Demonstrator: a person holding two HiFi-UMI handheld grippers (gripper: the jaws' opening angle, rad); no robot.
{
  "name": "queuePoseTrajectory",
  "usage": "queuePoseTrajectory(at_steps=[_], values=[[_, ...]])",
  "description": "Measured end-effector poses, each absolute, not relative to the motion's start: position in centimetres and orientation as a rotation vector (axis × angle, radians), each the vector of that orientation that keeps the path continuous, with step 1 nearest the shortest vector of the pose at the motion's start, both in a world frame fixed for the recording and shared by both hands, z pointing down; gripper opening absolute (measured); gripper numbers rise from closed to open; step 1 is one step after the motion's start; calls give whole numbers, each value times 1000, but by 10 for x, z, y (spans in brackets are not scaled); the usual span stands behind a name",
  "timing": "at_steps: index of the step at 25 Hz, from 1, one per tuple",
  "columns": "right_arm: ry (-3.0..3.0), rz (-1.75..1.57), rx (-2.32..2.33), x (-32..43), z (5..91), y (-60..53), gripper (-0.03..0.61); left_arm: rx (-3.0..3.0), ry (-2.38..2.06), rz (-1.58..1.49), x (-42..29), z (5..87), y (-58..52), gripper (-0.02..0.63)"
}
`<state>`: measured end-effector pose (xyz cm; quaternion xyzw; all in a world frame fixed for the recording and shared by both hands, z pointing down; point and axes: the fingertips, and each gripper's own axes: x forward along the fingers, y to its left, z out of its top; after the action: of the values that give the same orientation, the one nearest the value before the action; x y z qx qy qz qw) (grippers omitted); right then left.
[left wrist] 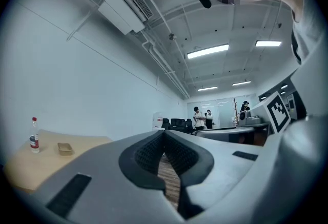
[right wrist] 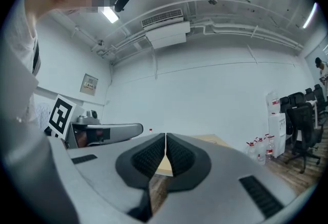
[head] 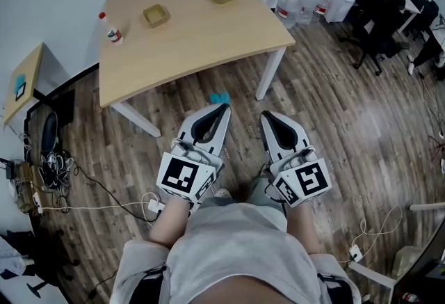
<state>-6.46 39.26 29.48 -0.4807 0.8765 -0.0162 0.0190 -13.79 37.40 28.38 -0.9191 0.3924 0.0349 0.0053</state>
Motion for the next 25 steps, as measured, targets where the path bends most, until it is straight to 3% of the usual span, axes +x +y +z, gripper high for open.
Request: queuePoseTrajectory(at_steps=[25], values=[[2820, 7, -1367, 16, 291, 242, 15, -2763, 1385, 92, -58, 284, 230, 15]])
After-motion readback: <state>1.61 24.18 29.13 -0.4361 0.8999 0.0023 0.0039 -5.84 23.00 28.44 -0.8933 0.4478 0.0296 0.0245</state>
